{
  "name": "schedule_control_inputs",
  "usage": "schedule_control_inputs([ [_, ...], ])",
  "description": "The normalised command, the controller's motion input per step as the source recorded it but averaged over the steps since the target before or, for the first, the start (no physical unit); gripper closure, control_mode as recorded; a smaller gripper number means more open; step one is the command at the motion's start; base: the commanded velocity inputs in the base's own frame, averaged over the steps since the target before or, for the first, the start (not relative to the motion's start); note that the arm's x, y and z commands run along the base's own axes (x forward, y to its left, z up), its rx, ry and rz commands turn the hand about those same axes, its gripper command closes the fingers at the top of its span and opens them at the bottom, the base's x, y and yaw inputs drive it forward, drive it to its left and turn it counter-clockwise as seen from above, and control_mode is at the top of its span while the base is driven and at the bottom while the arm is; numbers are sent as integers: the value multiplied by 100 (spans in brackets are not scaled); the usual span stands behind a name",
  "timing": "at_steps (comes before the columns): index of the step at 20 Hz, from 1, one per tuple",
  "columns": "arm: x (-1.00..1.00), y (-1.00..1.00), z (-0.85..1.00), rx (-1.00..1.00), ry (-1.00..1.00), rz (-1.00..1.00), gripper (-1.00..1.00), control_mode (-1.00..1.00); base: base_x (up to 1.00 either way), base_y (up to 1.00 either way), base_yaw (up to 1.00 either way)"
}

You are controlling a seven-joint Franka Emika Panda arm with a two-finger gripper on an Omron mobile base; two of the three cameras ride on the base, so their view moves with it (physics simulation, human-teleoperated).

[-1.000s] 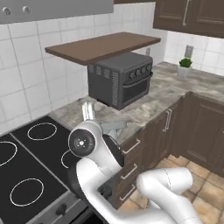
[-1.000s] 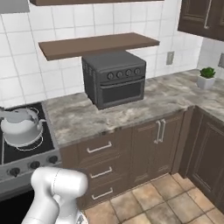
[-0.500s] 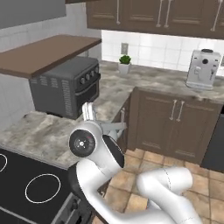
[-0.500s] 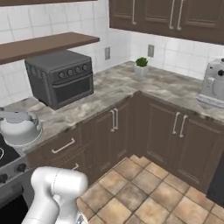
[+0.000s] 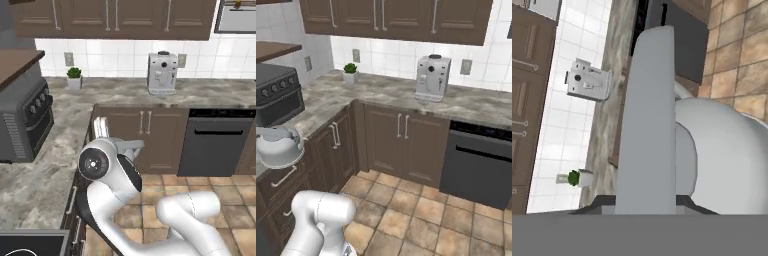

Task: The kettle is done boiling. Turn off the stove, then wait for 300 timesteps before moving the kettle to the dining table.

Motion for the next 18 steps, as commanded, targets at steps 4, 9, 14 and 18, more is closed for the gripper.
schedule_control_inputs([
  [4,0,0,0,0,0,0,100,100,-16,-1,-59],
  [9,0,0,0,0,0,0,100,100,-14,0,-59],
  [14,0,0,0,0,0,0,100,100,-15,0,-58],
  [18,0,0,0,0,0,0,100,100,-16,-1,-57],
])
